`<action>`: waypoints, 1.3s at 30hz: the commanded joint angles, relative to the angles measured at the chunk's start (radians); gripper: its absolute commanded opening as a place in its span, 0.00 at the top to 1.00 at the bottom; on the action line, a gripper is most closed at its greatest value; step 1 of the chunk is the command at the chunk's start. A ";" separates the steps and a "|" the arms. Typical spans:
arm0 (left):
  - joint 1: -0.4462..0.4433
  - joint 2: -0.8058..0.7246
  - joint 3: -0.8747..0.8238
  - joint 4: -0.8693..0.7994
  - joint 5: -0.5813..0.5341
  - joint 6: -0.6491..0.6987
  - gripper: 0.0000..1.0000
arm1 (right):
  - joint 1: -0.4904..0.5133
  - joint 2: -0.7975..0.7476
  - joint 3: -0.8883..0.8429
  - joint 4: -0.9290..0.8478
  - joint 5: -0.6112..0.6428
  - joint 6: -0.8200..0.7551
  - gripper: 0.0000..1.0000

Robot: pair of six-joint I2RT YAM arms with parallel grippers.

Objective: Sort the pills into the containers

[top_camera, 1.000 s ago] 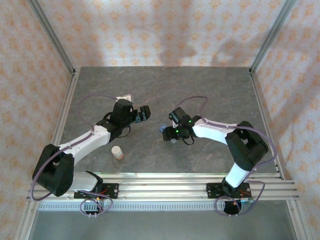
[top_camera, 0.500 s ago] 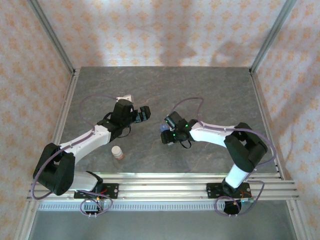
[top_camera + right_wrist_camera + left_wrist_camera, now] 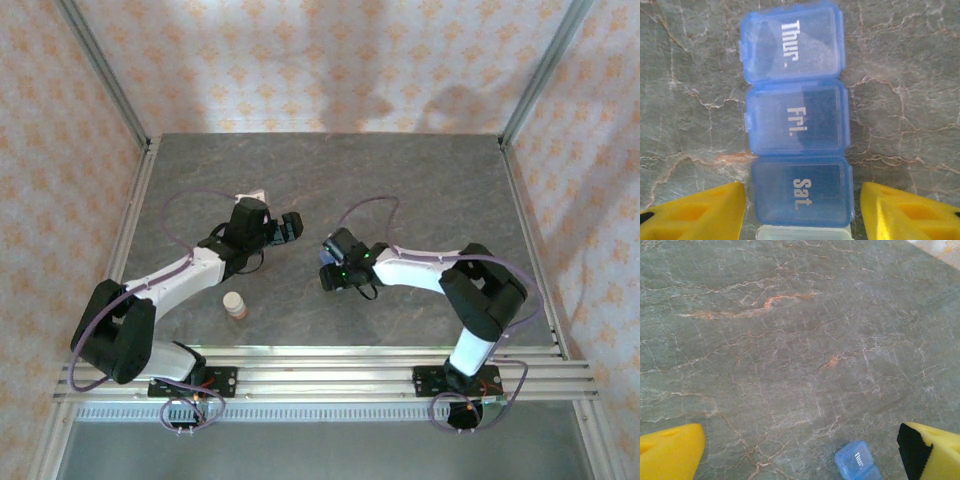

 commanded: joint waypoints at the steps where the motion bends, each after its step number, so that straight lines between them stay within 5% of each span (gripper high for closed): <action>1: -0.009 0.007 0.032 -0.001 0.009 -0.010 0.00 | 0.003 0.011 0.006 0.017 0.056 -0.012 0.39; 10: -0.009 0.015 0.032 0.005 0.013 -0.024 0.00 | 0.006 0.026 0.001 0.034 0.058 -0.015 0.44; 18: -0.009 0.029 0.028 0.030 0.035 -0.058 0.00 | 0.015 0.028 0.003 0.034 0.059 -0.009 0.60; 28: -0.009 -0.046 0.027 0.091 0.148 -0.178 0.00 | 0.005 -0.115 0.063 -0.035 0.109 -0.047 0.69; 33: -0.015 -0.068 0.046 0.187 0.297 -0.269 0.00 | -0.053 -0.202 0.084 -0.006 0.002 -0.048 0.69; 39: -0.044 -0.084 0.052 0.298 0.346 -0.377 0.00 | -0.106 -0.259 0.085 0.056 -0.132 -0.032 0.69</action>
